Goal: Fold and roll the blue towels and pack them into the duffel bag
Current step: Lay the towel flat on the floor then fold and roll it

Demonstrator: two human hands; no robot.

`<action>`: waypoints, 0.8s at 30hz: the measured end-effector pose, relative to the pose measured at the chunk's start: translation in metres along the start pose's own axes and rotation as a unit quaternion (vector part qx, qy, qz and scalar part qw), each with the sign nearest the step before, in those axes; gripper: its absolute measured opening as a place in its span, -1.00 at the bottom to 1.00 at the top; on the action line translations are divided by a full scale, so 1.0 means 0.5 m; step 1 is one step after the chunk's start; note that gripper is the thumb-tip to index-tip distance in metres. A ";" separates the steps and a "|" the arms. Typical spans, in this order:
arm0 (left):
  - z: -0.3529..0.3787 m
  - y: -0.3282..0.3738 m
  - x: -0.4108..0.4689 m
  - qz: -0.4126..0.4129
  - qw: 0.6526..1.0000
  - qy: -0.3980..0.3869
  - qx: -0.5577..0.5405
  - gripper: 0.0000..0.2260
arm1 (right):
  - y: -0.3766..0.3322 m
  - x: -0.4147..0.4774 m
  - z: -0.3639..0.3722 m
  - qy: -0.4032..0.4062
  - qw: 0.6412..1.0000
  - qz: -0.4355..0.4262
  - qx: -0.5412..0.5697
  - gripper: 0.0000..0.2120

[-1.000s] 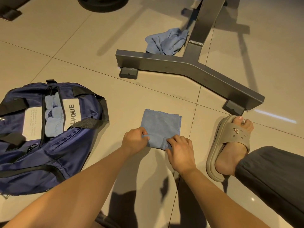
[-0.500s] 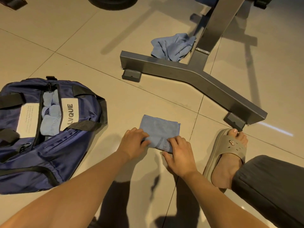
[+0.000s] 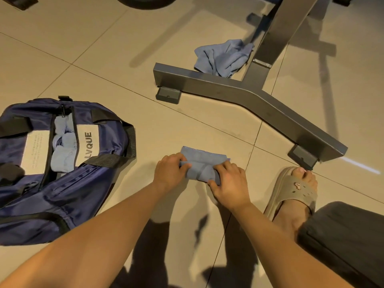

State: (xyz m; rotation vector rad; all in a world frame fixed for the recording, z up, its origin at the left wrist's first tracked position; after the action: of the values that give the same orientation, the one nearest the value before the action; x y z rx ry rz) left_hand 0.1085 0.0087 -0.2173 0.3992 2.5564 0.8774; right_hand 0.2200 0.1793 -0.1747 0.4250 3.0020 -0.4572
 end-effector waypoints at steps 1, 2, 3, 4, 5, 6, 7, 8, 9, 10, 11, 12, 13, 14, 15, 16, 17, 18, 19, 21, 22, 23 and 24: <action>-0.003 0.000 0.004 -0.016 1.000 0.002 -0.014 -0.79 | 0.005 0.001 0.009 -0.018 1.000 0.004 -0.007 -0.71; -0.013 0.005 0.003 -0.013 1.000 0.019 -0.012 -0.77 | 0.010 0.005 0.016 -0.033 0.999 0.014 -0.009 -0.74; -0.028 0.019 -0.003 0.016 0.998 0.053 0.013 -0.76 | 0.015 0.013 0.020 -0.045 0.999 0.027 -0.008 -0.77; -0.040 0.036 -0.014 0.055 0.993 0.085 0.053 -0.78 | 0.019 0.022 0.022 -0.053 0.998 0.038 -0.005 -0.79; -0.044 0.052 -0.028 0.095 0.986 0.101 0.089 -0.80 | 0.022 0.031 0.024 -0.061 0.997 0.048 -0.001 -0.78; -0.038 0.063 -0.039 0.131 0.980 0.098 0.116 -0.81 | 0.023 0.040 0.024 -0.071 0.996 0.056 -0.001 -0.76; -0.027 0.064 -0.045 0.146 0.978 0.079 0.130 -0.82 | 0.023 0.046 0.024 -0.084 0.995 0.060 -0.001 -0.74; -0.020 0.059 -0.044 0.141 0.979 0.065 0.131 -0.81 | 0.022 0.052 0.024 -0.093 0.994 0.059 -0.003 -0.72; -0.017 0.051 -0.036 0.124 0.983 0.056 0.123 -0.81 | 0.022 0.056 0.022 -0.095 0.994 0.058 -0.002 -0.70; -0.013 0.044 -0.024 0.103 0.988 0.047 0.108 -0.80 | 0.021 0.059 0.015 -0.085 0.995 0.056 0.006 -0.68; -0.010 0.040 -0.009 0.080 0.992 0.033 0.095 -0.78 | 0.021 0.060 0.006 -0.063 0.996 0.053 0.020 -0.66; -0.006 0.039 0.005 0.060 0.994 0.017 0.085 -0.77 | 0.018 0.060 -0.005 -0.033 0.998 0.044 0.036 -0.66; -0.004 0.041 0.018 0.043 0.996 0.001 0.082 -0.75 | 0.015 0.059 -0.014 -0.006 0.999 0.030 0.040 -0.68; -0.004 0.043 0.030 0.027 0.996 -0.008 0.081 -0.73 | 0.013 0.059 -0.018 0.012 0.999 0.020 0.033 -0.73; -0.007 0.042 0.039 0.007 0.997 -0.010 0.080 -0.70 | 0.015 0.060 -0.016 0.015 0.999 0.019 0.025 -0.78; -0.011 0.037 0.043 -0.017 0.997 -0.006 0.074 -0.65 | 0.019 0.063 -0.010 0.005 0.999 0.029 0.021 -0.81; -0.015 0.030 0.044 -0.050 0.997 0.000 0.061 -0.59 | 0.025 0.067 -0.002 -0.012 0.999 0.048 0.024 -0.81; -0.017 0.019 0.045 -0.090 0.995 0.010 0.037 -0.53 | 0.030 0.074 0.004 -0.026 0.997 0.067 0.026 -0.79; -0.015 0.010 0.042 -0.132 0.991 0.014 0.012 -0.49 | 0.034 0.082 0.008 -0.036 0.996 0.083 0.026 -0.78; -0.002 -0.001 0.043 -0.197 0.979 0.006 -0.042 -0.45 | 0.038 0.100 0.012 -0.054 0.993 0.100 0.017 -0.76; 0.008 -0.008 0.048 -0.226 0.971 0.000 -0.081 -0.44 | 0.040 0.109 0.013 -0.062 0.992 0.108 0.012 -0.75; 0.017 -0.011 0.051 -0.256 0.957 -0.004 -0.135 -0.42 | 0.043 0.117 0.014 -0.070 0.990 0.118 0.010 -0.75; 0.027 -0.015 0.056 -0.283 0.939 -0.007 -0.196 -0.39 | 0.049 0.124 0.017 -0.080 0.988 0.133 0.017 -0.76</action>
State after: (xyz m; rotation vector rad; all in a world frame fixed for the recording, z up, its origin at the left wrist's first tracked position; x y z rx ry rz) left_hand 0.0894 0.0209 -0.2396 -0.4280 2.2070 1.0981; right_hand 0.1679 0.2153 -0.1970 0.7406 2.7335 -0.4929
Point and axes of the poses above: each hand's wrist, its own x-axis towards the middle knuckle, its own z-axis out of the palm, y = z × x, the point moved 9 cm from there along x, towards the middle knuckle, and after that the axes turned 1 degree about -x, right-handed, at the moved point
